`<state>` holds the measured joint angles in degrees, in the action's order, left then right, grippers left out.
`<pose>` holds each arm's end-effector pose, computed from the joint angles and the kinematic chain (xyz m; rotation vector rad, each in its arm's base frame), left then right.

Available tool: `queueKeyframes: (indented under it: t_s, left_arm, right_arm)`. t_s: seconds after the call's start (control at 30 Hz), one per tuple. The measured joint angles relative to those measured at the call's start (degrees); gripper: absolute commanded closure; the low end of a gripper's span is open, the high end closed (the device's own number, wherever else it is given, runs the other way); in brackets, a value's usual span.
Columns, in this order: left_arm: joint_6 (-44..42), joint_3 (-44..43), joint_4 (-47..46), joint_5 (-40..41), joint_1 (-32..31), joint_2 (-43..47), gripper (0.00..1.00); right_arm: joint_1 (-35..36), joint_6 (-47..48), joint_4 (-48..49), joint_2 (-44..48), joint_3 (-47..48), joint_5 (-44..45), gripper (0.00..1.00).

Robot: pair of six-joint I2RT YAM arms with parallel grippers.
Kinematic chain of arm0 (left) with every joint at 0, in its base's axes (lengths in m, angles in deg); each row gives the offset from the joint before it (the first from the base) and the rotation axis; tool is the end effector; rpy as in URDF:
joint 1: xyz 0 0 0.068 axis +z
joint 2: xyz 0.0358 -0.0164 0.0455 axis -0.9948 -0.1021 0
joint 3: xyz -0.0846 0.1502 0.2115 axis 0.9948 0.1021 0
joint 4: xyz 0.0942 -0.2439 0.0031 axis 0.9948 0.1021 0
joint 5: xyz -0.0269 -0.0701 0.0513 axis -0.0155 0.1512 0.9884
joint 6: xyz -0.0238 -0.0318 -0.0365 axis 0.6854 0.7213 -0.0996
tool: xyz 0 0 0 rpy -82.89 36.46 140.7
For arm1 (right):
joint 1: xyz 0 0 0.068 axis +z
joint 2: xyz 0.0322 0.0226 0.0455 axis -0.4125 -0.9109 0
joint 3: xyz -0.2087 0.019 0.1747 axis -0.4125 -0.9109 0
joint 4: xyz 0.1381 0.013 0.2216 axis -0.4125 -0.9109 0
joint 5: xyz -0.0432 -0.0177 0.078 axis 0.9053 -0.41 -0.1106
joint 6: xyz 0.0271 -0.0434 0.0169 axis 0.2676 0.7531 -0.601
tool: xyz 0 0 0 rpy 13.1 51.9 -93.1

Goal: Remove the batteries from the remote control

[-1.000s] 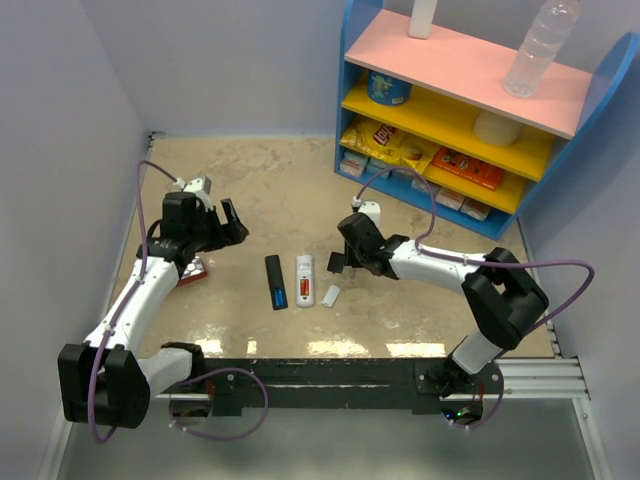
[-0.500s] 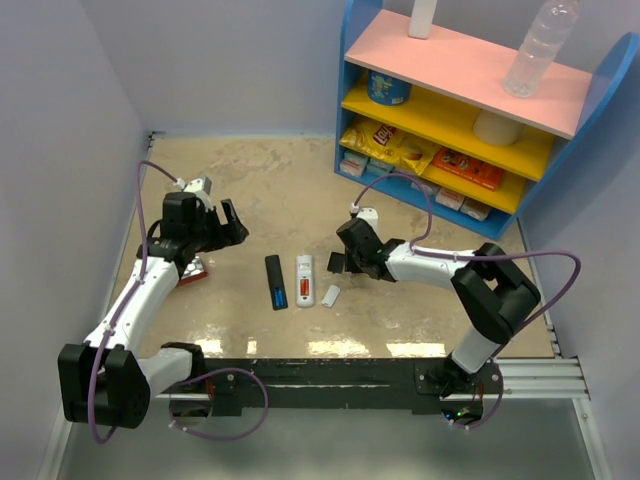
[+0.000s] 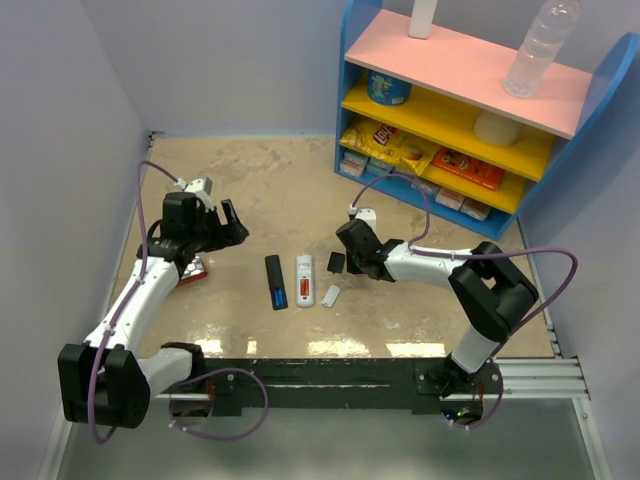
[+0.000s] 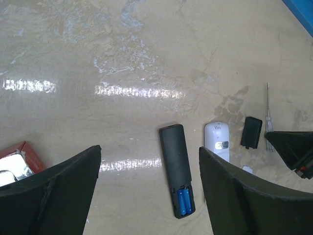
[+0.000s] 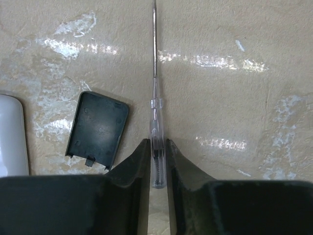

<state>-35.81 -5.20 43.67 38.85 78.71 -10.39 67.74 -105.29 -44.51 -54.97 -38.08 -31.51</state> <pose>0.2359 -0.0288 0.2600 -0.2797 2.2852 -0.4718 0.2469 0.2154 0.1573 -0.0647 2.4269 0.1325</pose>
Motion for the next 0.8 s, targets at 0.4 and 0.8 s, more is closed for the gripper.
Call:
queueKeyframes:
  t_s: [0.4, 0.8]
  left_arm:
    - [-1.8, 0.3, -1.6, -4.4, -3.5, 0.1, 0.19]
    - [2.6, 4.7, -11.7, -18.4, -8.3, 2.4, 0.2]
  right_arm:
    - [0.0, 5.2, -3.1, 4.7, 1.1, -2.0, 1.0]
    - [0.0, 5.8, 1.2, 15.2, 2.5, -21.5, 1.0]
